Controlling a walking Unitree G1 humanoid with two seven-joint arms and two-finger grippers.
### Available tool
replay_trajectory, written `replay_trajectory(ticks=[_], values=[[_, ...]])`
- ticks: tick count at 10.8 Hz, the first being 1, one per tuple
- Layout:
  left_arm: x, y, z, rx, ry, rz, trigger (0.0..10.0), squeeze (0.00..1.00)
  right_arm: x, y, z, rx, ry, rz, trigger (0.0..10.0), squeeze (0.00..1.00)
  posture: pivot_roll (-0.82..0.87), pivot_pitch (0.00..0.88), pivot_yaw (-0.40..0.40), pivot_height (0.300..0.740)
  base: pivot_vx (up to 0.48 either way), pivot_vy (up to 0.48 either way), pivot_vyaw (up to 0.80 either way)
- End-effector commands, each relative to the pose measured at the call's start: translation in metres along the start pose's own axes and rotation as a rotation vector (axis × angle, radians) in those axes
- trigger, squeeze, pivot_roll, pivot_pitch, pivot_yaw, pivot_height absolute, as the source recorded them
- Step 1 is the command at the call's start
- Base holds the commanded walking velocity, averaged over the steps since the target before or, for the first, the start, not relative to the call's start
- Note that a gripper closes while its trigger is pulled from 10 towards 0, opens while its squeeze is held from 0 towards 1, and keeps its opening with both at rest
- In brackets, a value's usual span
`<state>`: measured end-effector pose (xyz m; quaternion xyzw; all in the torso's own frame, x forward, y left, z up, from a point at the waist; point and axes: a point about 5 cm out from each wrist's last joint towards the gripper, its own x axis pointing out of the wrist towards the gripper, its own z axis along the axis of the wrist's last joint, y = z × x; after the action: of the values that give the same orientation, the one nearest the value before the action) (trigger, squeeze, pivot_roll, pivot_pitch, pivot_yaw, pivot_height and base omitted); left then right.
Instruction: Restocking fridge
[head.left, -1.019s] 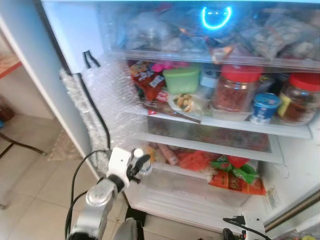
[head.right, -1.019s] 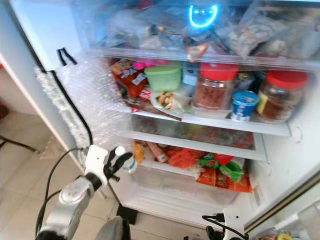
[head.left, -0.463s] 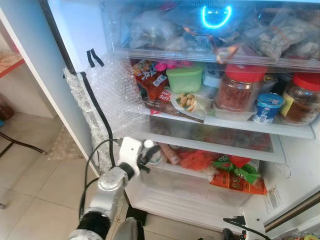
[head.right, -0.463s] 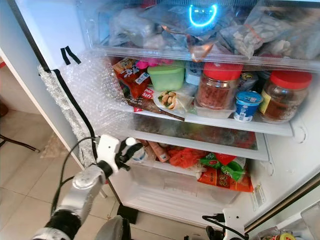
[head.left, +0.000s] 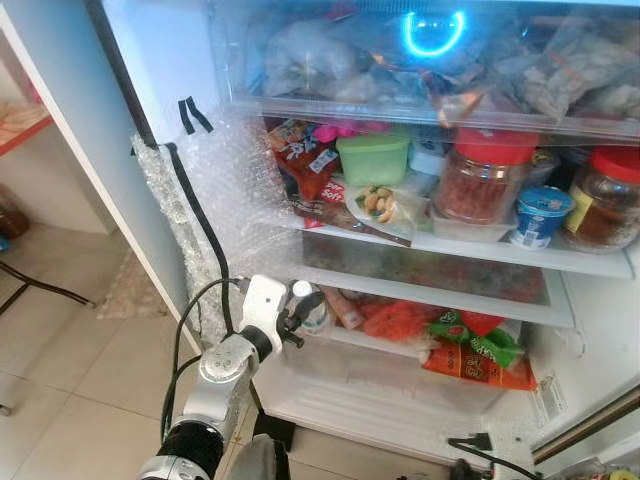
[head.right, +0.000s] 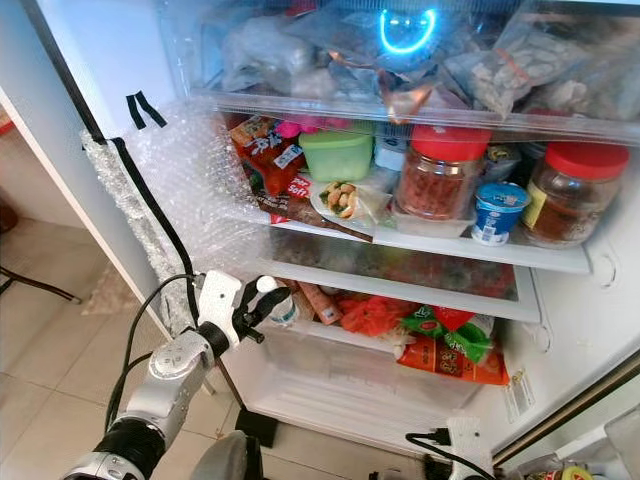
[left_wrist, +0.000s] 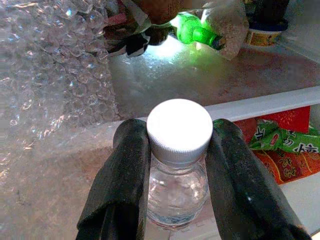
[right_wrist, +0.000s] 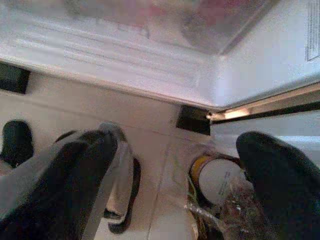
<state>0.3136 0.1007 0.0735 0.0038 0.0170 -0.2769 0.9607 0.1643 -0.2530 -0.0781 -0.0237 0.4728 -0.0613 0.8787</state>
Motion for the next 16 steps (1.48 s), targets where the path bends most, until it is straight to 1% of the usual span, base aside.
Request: replay_trajectory(ticks=[1,3,4,6,8,11,13,15,16], values=[[-0.0016,0.0062,0.0033,0.009,-0.021,0.010,10.0,0.00,-0.0011,-0.0046,-0.0047,0.036,0.013,-0.052,10.0,0.00,-0.10,0.047,0.057,0.651,0.000,0.000,0.00],[-0.0025,0.0058,0.0025,0.013,-0.021,0.008,10.0,0.00,-0.0019,-0.0094,-0.0055,0.050,0.007,-0.154,10.0,0.00,-0.10,0.049,0.057,0.651,0.000,0.000,0.00],[-0.0024,0.0058,0.0027,0.013,-0.022,0.008,10.0,0.00,-0.0019,-0.0097,-0.0054,0.047,0.007,-0.159,10.0,0.00,-0.10,0.050,0.057,0.651,0.000,0.000,0.00],[0.0001,0.0043,0.0064,0.013,-0.034,-0.010,10.0,0.00,-0.0018,-0.0087,-0.0049,0.059,-0.001,-0.146,10.0,0.00,-0.10,0.049,0.055,0.651,0.000,0.000,0.00],[-0.0002,0.0030,0.0057,0.015,-0.030,-0.021,10.0,0.00,-0.0015,-0.0071,-0.0038,0.069,-0.011,-0.122,10.0,0.00,-0.10,0.049,0.057,0.651,0.000,0.000,0.00],[-0.0010,0.0034,0.0056,0.017,-0.031,-0.018,10.0,0.00,-0.0013,-0.0062,-0.0040,0.067,-0.007,-0.108,10.0,0.00,-0.09,0.048,0.057,0.651,0.000,0.000,-0.63],[-0.0013,0.0028,0.0055,0.023,-0.030,-0.023,10.0,0.00,-0.0012,-0.0043,-0.0038,0.071,-0.013,-0.071,10.0,0.00,-0.09,0.046,0.057,0.651,0.000,0.000,0.00],[-0.0014,0.0023,0.0059,0.037,-0.029,-0.028,10.0,0.00,-0.0013,-0.0041,-0.0040,0.078,-0.015,-0.066,10.0,0.00,-0.08,0.044,0.055,0.651,0.000,0.000,0.00],[-0.0016,0.0022,0.0059,0.040,-0.029,-0.028,10.0,0.00,-0.0013,-0.0040,-0.0040,0.072,-0.013,-0.060,10.0,0.00,-0.08,0.044,0.055,0.651,0.000,0.000,-0.52]])
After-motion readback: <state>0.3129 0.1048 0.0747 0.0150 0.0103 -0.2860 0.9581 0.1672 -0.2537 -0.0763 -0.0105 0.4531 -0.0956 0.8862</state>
